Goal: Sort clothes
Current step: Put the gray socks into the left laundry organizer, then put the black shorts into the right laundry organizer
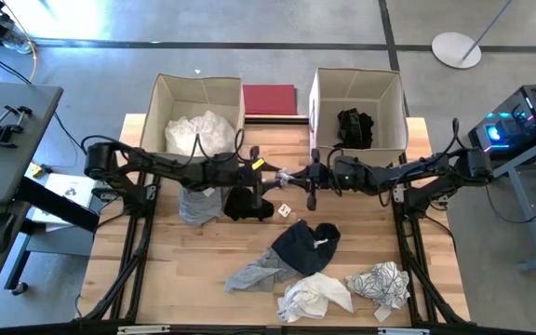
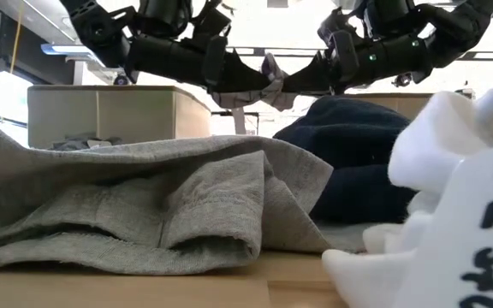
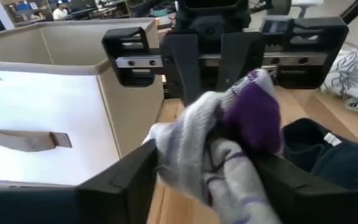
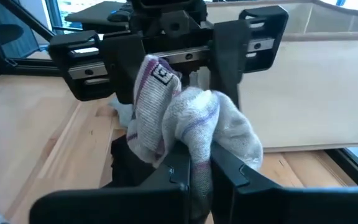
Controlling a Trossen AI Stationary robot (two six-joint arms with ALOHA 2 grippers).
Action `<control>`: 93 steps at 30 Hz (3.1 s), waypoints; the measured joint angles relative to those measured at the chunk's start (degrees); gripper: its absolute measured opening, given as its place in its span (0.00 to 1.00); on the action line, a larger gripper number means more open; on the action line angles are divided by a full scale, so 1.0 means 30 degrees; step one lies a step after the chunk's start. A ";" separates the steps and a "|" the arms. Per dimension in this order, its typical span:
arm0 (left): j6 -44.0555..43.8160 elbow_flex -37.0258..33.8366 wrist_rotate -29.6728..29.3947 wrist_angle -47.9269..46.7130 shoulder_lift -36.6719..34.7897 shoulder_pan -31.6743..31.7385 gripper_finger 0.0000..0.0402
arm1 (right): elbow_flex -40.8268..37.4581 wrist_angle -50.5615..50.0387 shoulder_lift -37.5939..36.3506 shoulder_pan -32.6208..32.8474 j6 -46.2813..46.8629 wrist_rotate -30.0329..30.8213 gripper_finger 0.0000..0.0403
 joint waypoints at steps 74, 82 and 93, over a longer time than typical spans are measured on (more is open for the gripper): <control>-0.2716 0.2245 -0.4792 -2.0774 -1.5074 0.2225 0.48 | 0.3136 -0.7071 -0.3206 0.5794 -0.0468 0.8324 0.47; -0.2023 -0.1974 -0.4861 -1.5842 -1.6648 -0.1952 0.45 | 0.7622 -1.5616 -0.3146 0.7410 0.6907 0.7684 0.47; -0.3686 -0.7559 -0.5329 -0.8212 -1.6640 -0.4250 0.45 | 0.7368 -1.9576 -0.2074 0.8068 1.5542 0.1498 0.52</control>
